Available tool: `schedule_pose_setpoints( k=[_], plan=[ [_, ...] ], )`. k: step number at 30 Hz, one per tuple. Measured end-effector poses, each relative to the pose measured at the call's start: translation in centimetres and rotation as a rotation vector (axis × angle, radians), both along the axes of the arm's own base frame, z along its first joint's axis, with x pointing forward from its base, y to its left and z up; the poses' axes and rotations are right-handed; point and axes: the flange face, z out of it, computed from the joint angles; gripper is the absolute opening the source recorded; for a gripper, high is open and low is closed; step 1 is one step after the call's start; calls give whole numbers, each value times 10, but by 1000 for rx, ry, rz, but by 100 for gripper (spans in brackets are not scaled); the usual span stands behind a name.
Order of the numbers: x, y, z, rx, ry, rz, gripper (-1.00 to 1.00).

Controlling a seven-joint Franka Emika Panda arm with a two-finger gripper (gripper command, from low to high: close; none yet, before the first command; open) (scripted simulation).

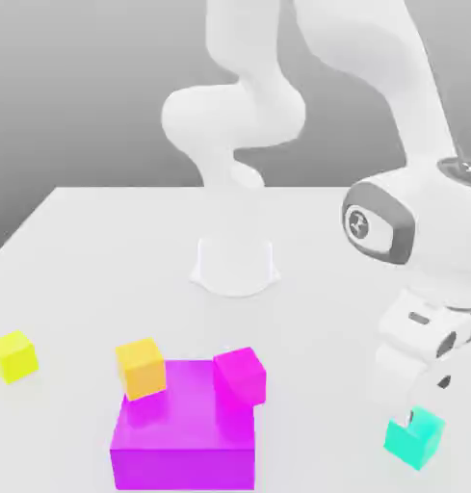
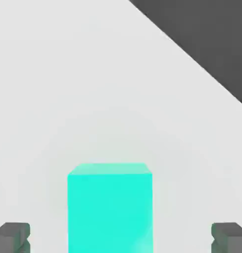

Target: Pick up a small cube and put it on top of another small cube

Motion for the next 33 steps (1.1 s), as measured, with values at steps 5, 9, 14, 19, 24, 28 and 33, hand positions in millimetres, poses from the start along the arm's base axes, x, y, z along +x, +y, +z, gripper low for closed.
schedule_pose_setpoints(
  k=[5, 9, 14, 19, 24, 28, 33],
  plan=[
    [-1, 0, -21, -1, 1, 2, -100],
    [-1, 0, -21, -1, 2, 2, -100],
    [0, -5, 35, -5, 1, -9, -100],
    [24, -122, 84, -53, -16, -286, -100],
    [9, -260, 130, -57, -14, -637, -100],
    [-28, -332, 160, -18, -2, -857, -100],
    [-42, -354, 117, 2, 3, -932, -100]
  ],
)
